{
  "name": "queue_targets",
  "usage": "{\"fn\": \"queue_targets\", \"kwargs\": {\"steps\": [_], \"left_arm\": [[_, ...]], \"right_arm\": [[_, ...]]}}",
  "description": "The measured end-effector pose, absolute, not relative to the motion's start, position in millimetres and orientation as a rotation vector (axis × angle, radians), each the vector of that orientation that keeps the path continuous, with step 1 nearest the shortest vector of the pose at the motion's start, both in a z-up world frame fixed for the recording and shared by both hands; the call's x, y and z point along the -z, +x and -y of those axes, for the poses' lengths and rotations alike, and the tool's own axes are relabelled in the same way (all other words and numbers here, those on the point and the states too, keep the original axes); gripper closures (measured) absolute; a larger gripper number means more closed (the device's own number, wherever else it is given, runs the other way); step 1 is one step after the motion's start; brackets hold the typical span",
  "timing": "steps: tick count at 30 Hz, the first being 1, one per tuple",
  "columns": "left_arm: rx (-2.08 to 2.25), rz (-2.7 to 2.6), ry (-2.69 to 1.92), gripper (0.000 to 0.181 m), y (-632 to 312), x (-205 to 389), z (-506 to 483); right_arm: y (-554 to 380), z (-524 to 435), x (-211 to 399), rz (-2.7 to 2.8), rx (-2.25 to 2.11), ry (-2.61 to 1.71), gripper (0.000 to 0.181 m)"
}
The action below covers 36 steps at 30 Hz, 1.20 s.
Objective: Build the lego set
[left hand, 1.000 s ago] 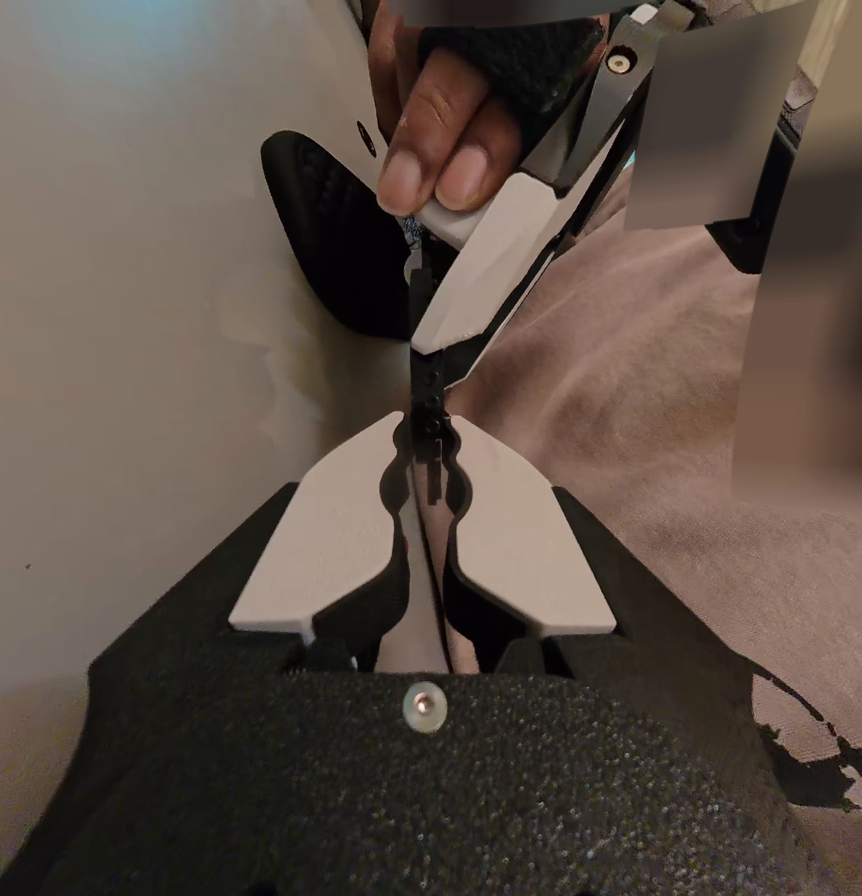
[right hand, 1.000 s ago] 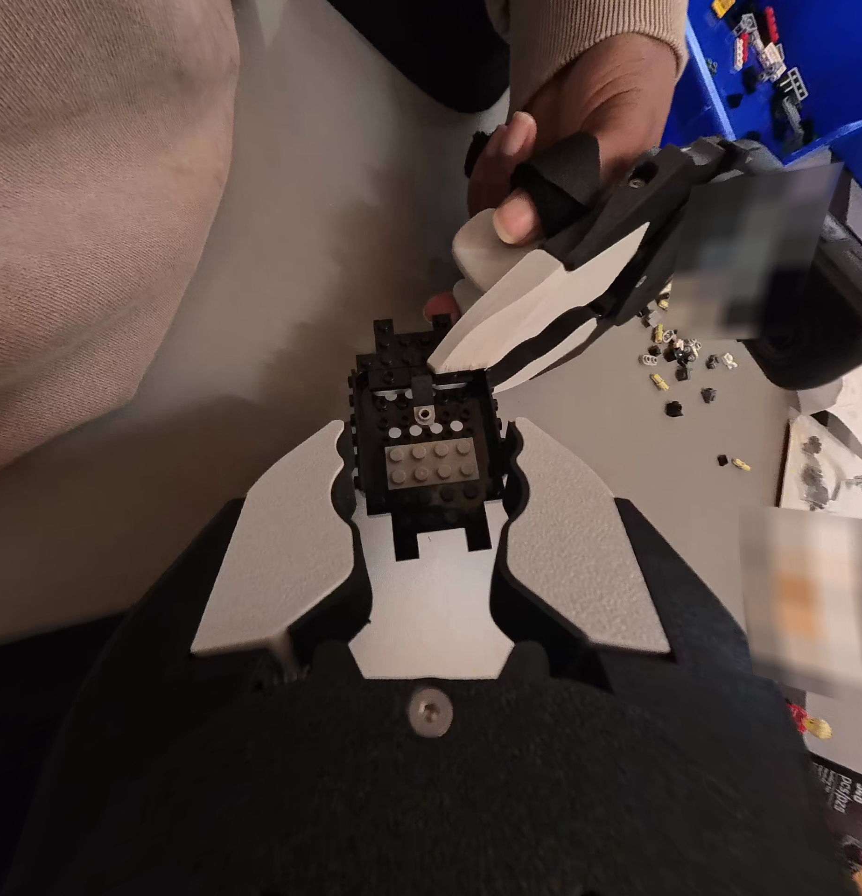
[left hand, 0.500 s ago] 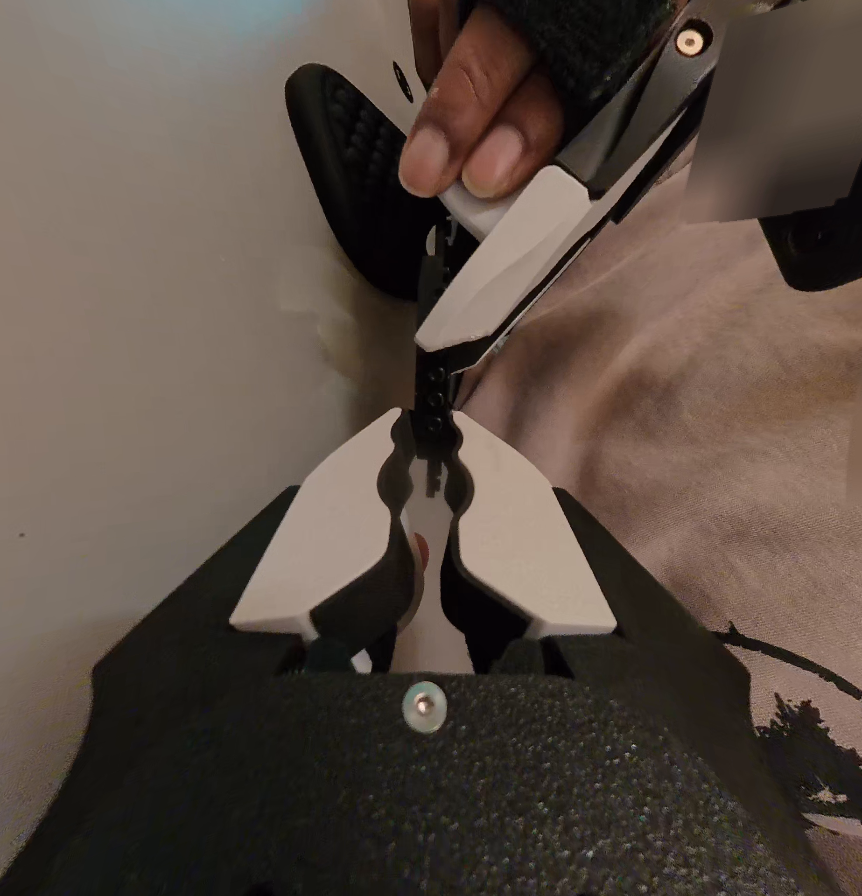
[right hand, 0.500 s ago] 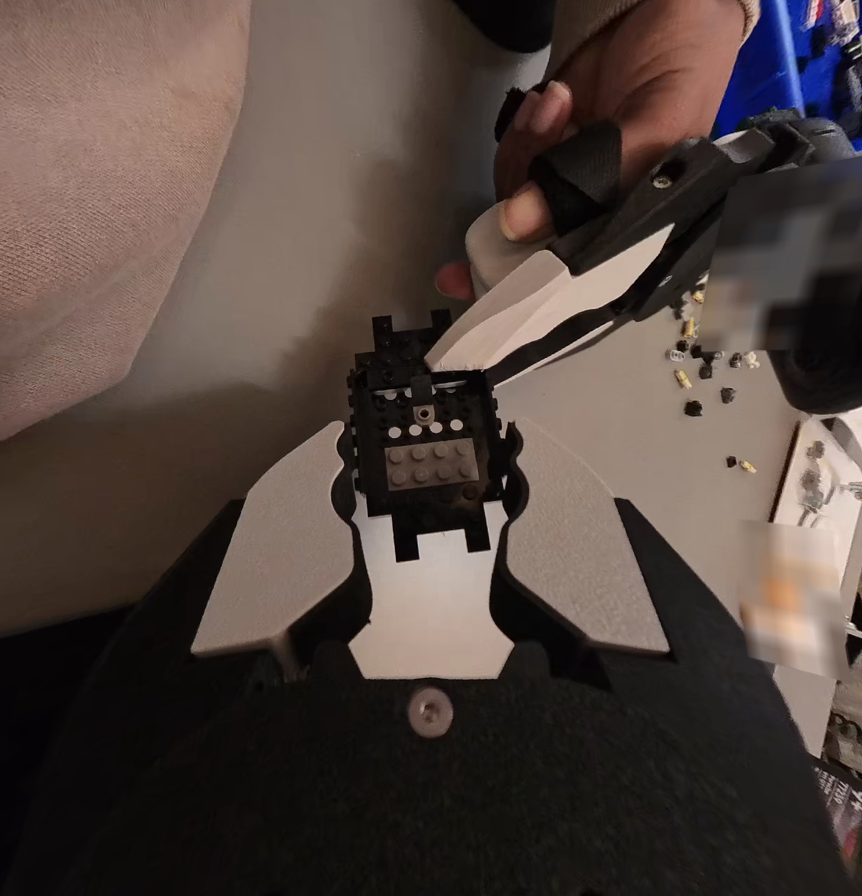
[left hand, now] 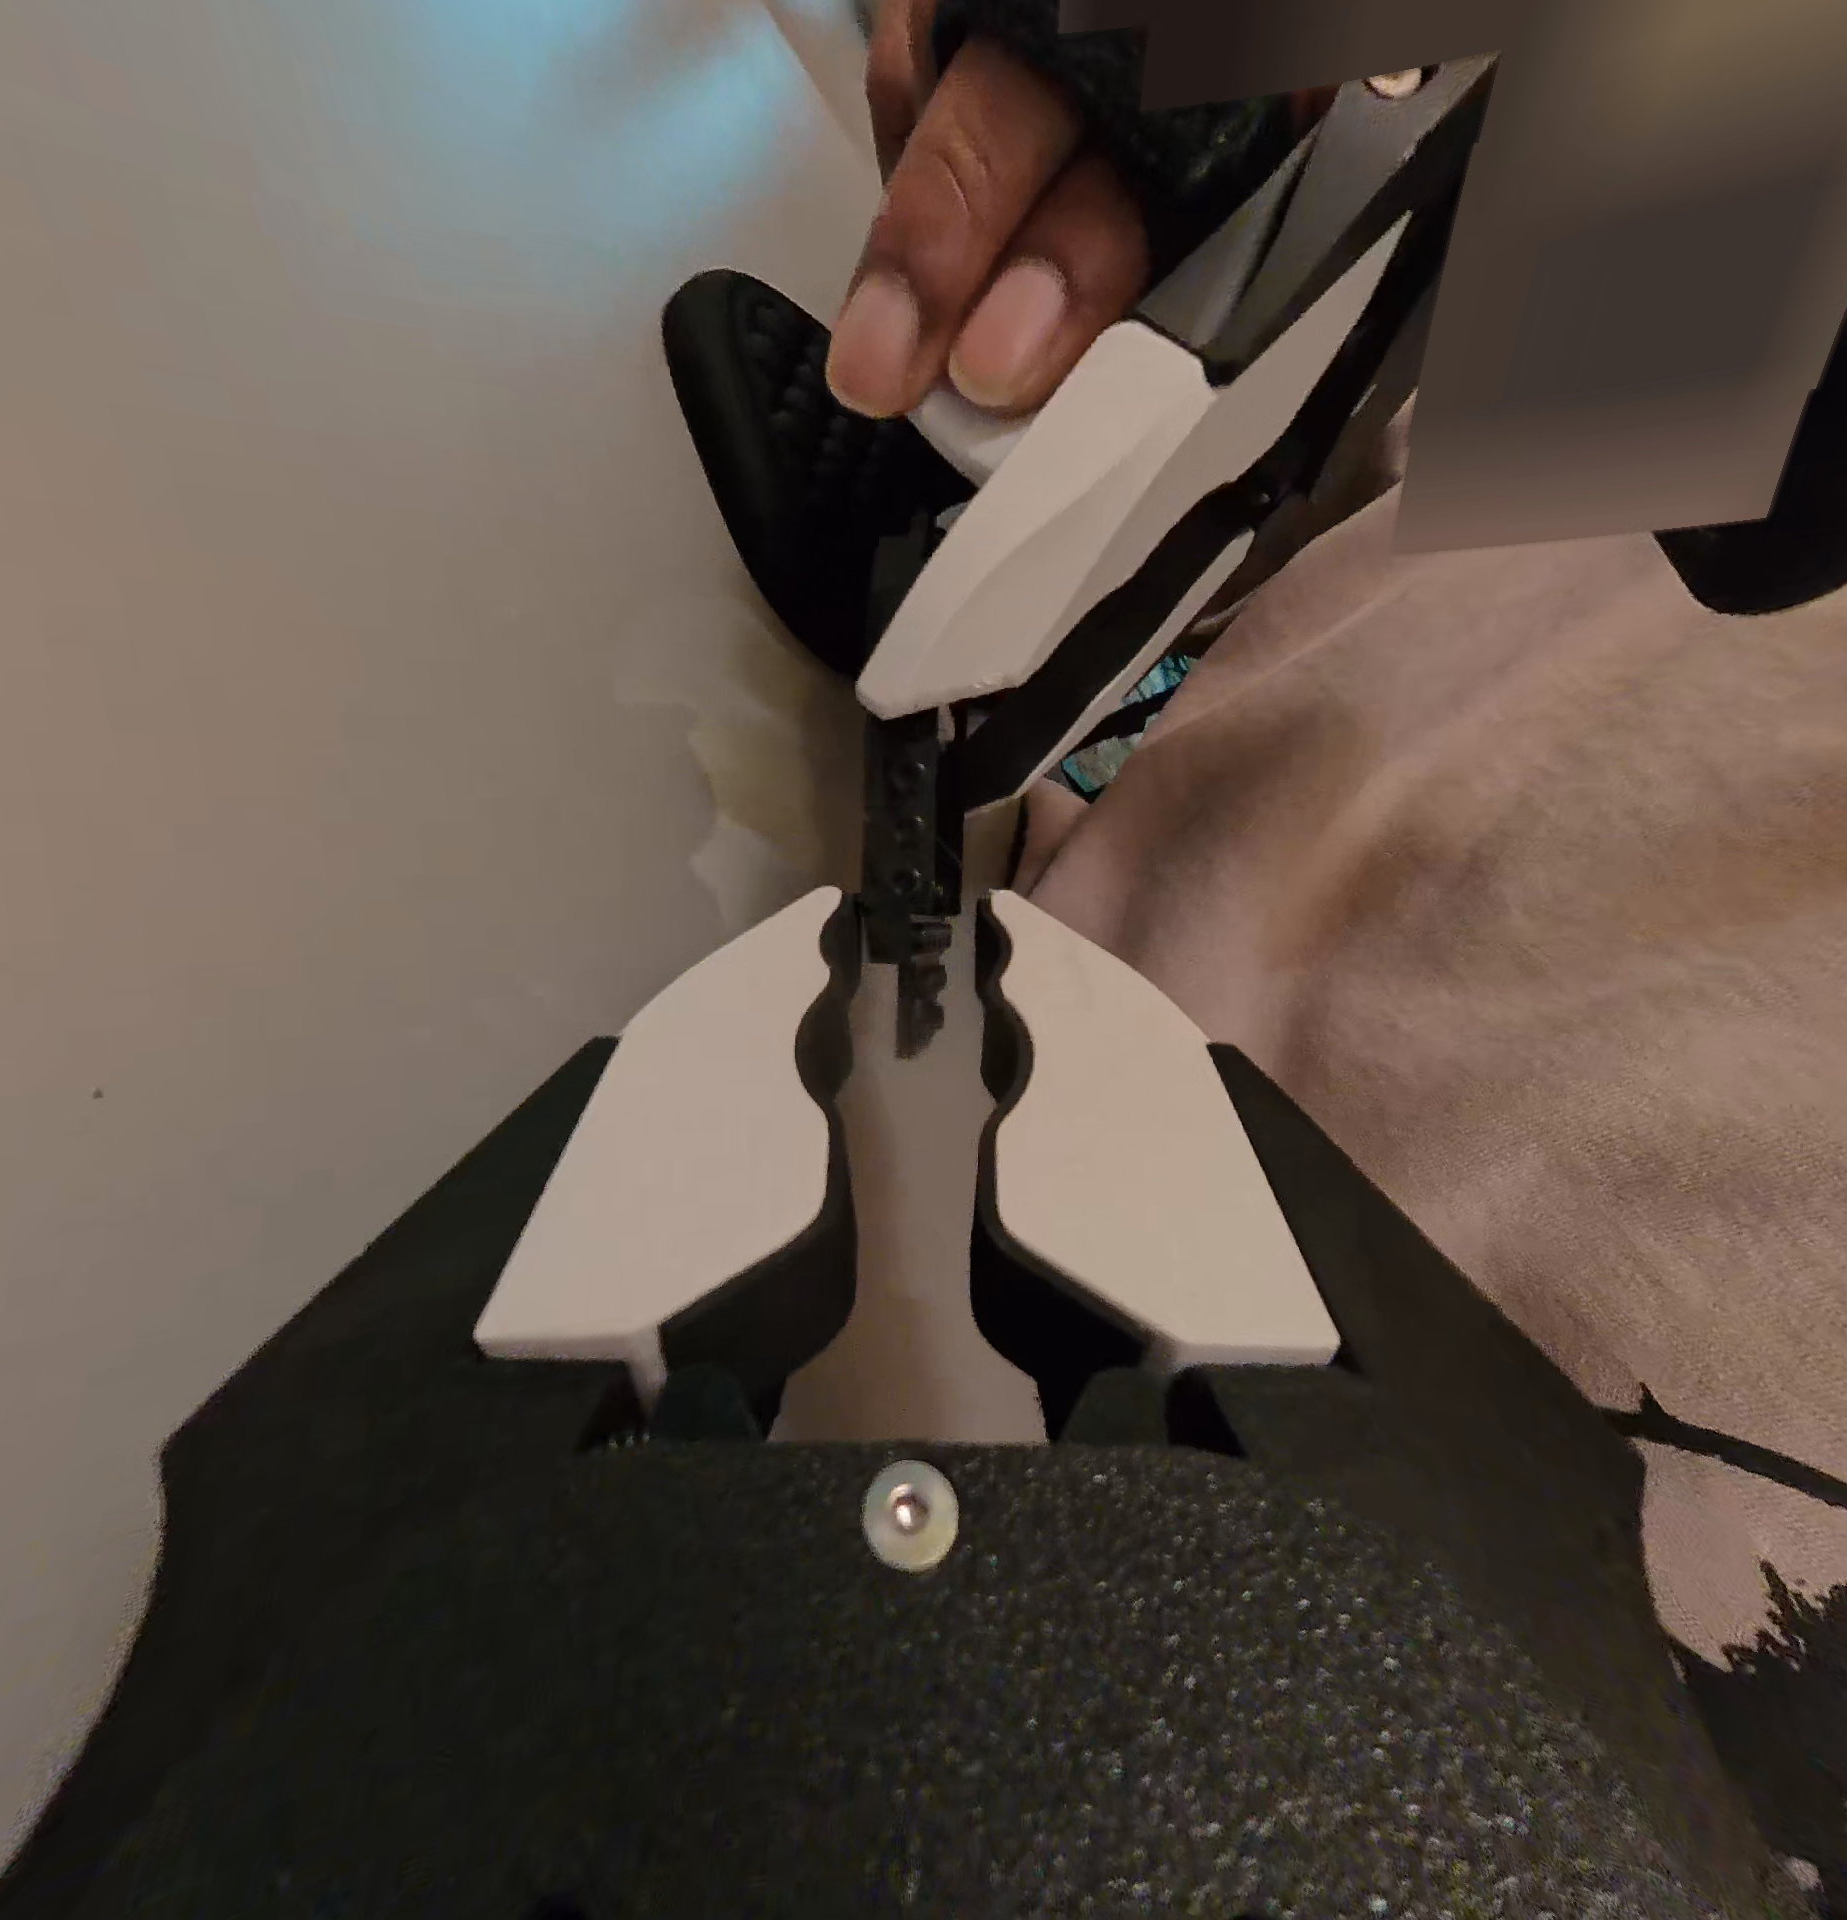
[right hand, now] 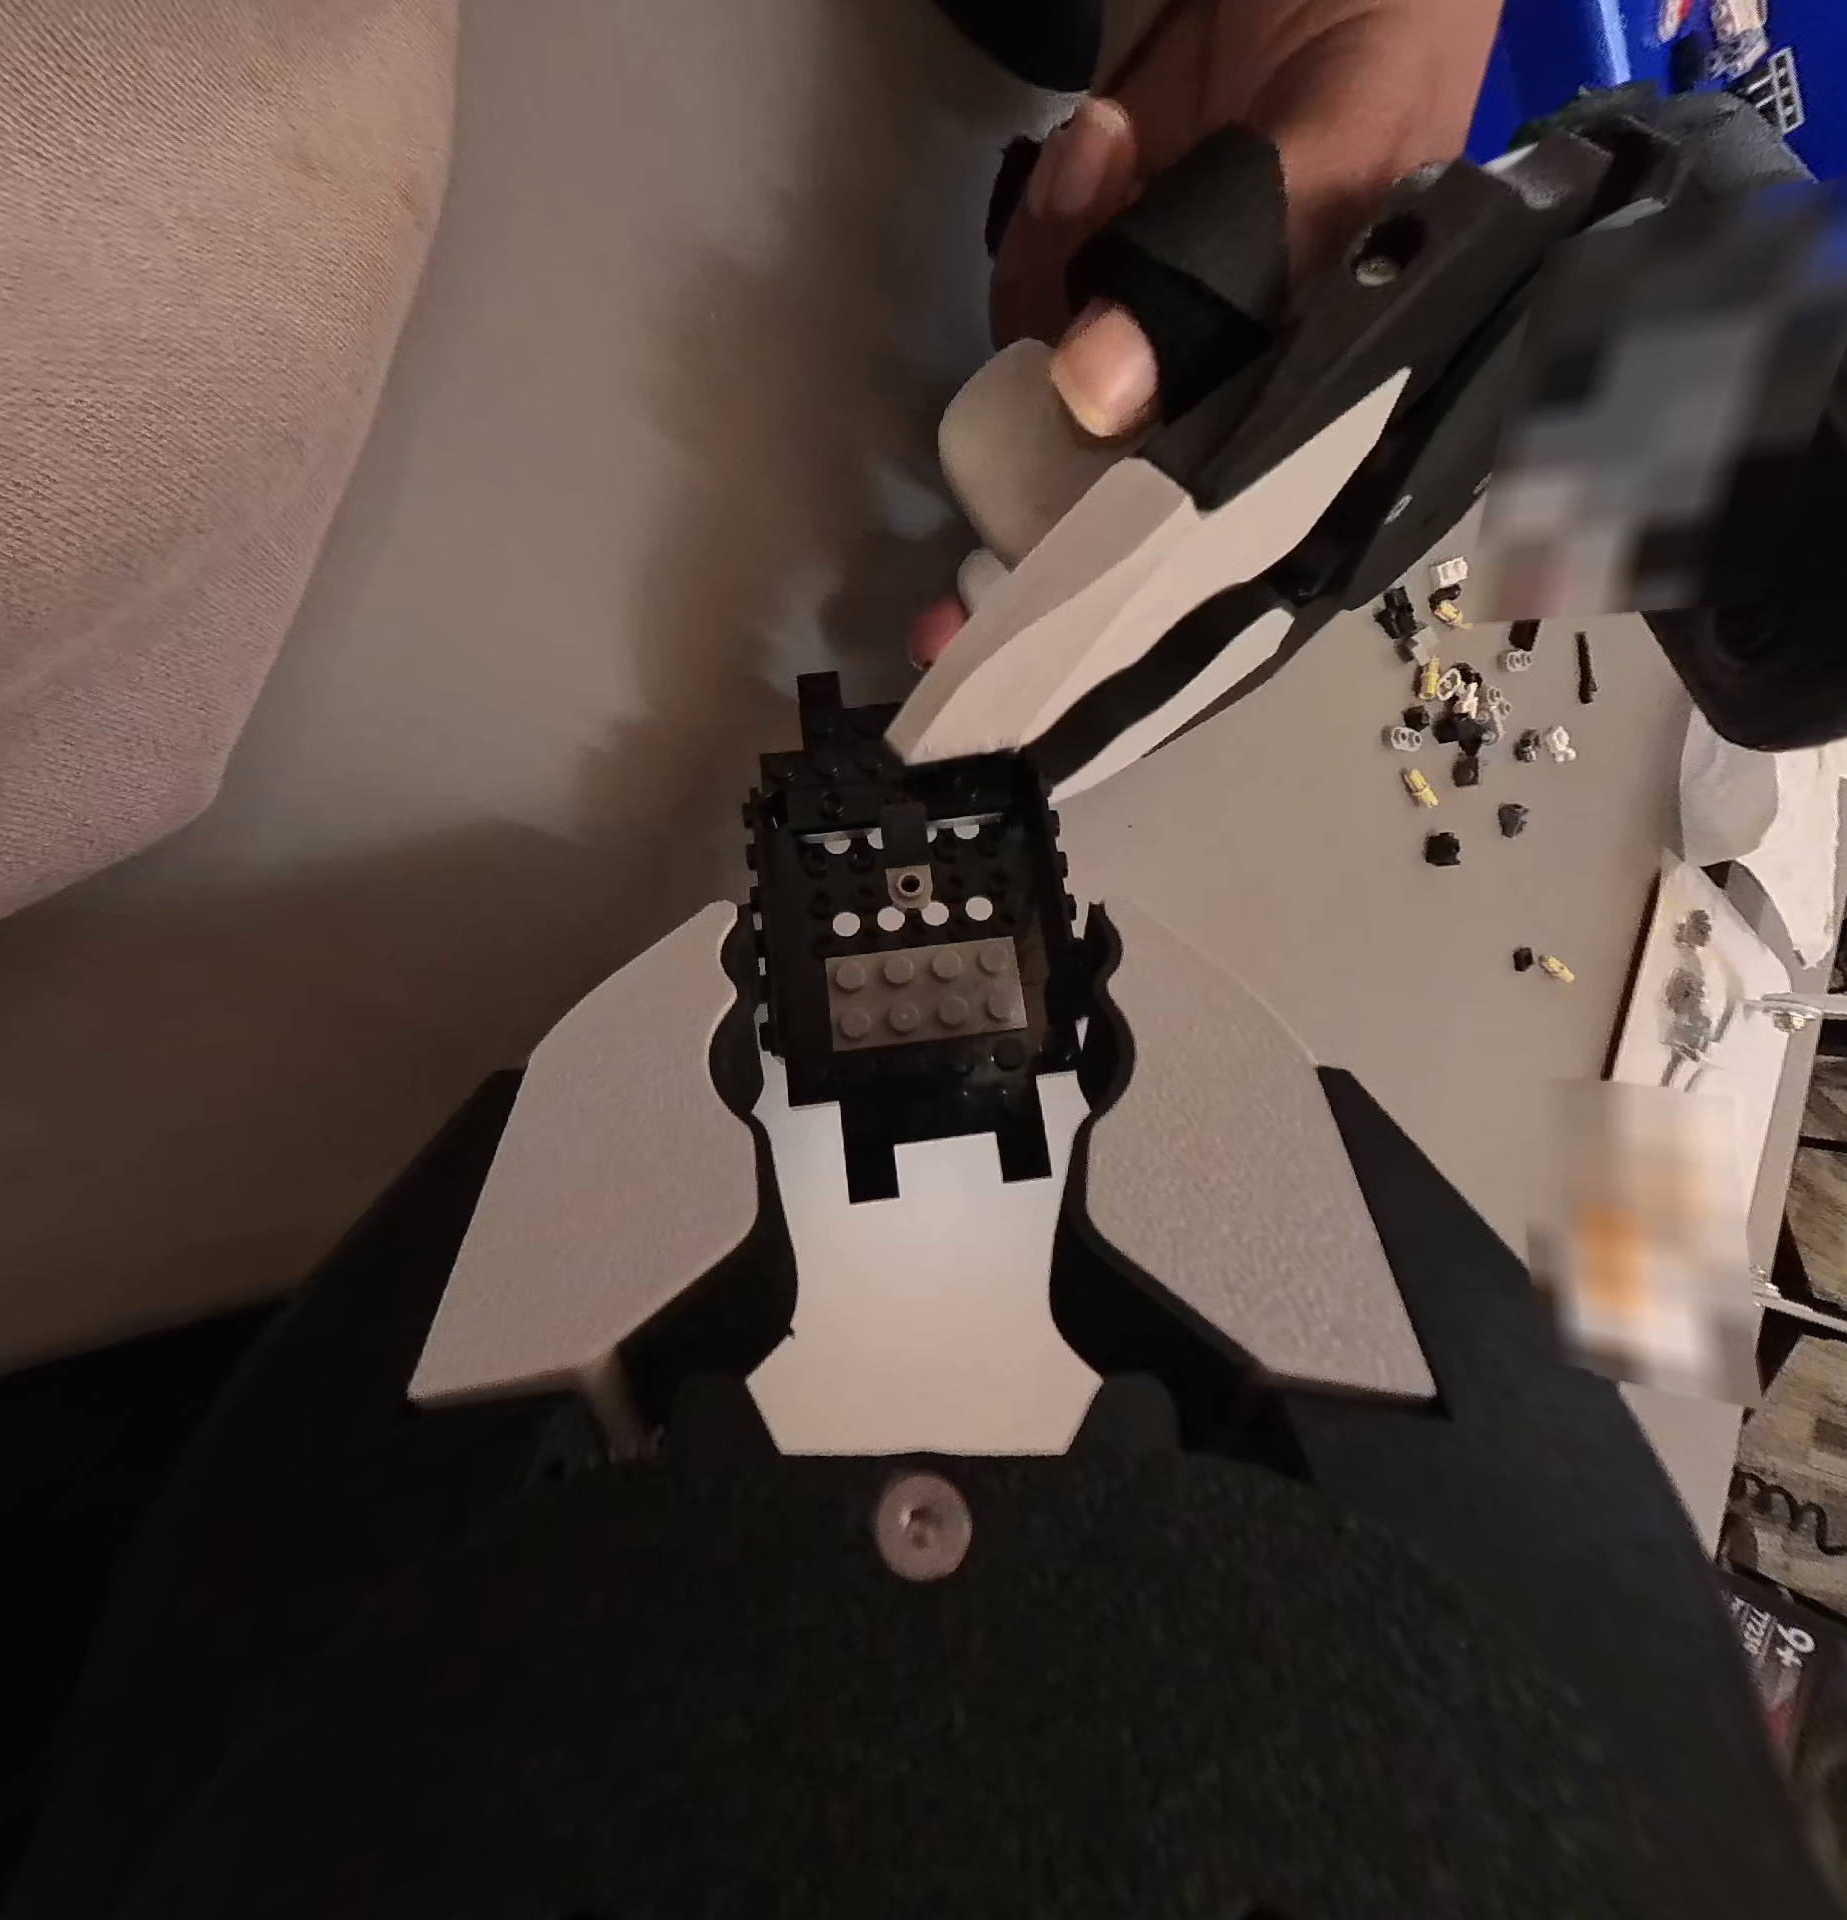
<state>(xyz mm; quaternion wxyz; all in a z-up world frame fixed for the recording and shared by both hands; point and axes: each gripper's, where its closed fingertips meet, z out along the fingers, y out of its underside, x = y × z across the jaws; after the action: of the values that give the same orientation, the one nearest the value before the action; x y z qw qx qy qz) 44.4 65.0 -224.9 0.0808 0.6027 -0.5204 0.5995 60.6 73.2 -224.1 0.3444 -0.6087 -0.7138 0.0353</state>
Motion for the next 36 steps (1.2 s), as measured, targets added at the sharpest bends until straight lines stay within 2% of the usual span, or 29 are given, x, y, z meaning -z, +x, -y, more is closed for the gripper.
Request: {"fn": "queue_targets", "kwargs": {"steps": [6,22,28,31,36], "left_arm": [[-1.849,1.461,1.865,0.170,49.9,223.5,-72.6],[-1.933,1.351,1.951,0.170,52.1,224.5,-78.2],[-2.030,1.333,1.939,0.169,56.8,205.3,-82.3],[-2.109,1.349,1.889,0.156,55.5,189.0,-82.4],[-2.244,1.168,1.827,0.163,61.2,167.4,-85.9]], "right_arm": [[62.2,-78.8,224.5,1.856,-0.030,-1.584,0.122],[62.8,-83.2,225.9,1.823,0.085,-1.594,0.123],[64.9,-84.9,213.9,1.611,-0.141,-1.611,0.122],[75.2,-91.4,199.1,1.413,-0.282,-1.629,0.122],[85.2,-92.6,178.0,1.200,-0.515,-1.642,0.122]]}}
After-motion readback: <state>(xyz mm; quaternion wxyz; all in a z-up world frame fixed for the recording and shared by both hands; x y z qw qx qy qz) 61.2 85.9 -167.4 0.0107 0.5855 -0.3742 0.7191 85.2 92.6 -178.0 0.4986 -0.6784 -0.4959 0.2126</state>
